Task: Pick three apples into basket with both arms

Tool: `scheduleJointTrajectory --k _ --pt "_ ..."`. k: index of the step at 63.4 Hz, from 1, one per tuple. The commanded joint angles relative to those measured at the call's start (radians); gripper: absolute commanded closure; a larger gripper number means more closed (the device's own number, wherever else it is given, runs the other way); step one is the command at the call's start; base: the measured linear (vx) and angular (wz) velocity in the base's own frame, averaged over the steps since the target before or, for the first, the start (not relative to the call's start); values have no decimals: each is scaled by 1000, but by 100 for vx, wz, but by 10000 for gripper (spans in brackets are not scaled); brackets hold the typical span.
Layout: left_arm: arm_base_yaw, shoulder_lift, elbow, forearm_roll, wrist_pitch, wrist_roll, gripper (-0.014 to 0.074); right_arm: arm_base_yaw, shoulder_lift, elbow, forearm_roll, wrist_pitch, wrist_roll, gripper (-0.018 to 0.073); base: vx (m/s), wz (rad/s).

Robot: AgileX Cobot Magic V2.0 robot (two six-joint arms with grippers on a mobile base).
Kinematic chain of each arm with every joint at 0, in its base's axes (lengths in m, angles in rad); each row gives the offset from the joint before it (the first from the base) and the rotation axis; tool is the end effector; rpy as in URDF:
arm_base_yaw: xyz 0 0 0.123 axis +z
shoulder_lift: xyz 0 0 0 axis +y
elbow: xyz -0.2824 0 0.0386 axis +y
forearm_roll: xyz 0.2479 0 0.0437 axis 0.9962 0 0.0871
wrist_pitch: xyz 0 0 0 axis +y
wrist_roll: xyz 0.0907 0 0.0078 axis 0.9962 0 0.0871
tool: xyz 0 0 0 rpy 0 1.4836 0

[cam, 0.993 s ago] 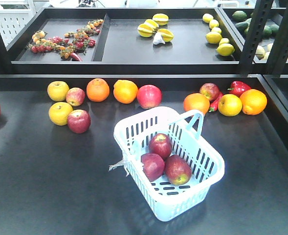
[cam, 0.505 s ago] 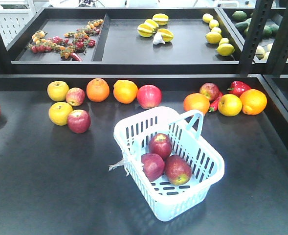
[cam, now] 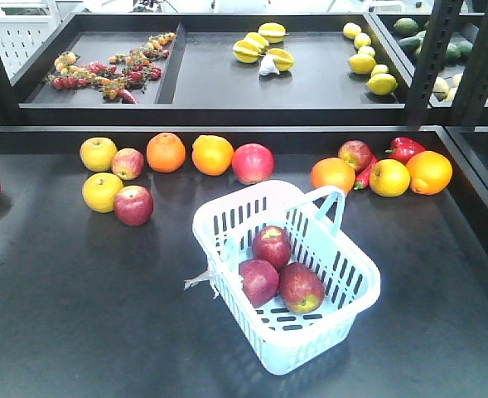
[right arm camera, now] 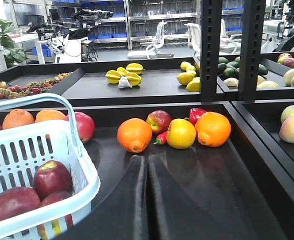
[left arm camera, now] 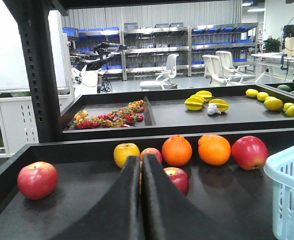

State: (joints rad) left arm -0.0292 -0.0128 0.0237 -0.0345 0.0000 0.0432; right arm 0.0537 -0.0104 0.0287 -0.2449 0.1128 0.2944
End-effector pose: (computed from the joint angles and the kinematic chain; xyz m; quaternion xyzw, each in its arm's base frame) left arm 0.0562 -0.0016 0.2058 0.0129 0.6795 -0.0075 0.7335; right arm 0.0568 0.0005 0.1940 0.0085 0.7212 0.0264 0.6921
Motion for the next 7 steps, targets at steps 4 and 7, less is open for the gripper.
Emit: scheduleJointTrajectory --k 4,7 --pt "0 -14 24 -10 -66 -3 603 -5 -11 13 -13 -74 0 564 0 0" --pt "0 -14 24 -10 -66 -3 603 -5 -11 13 -13 -74 0 564 0 0"
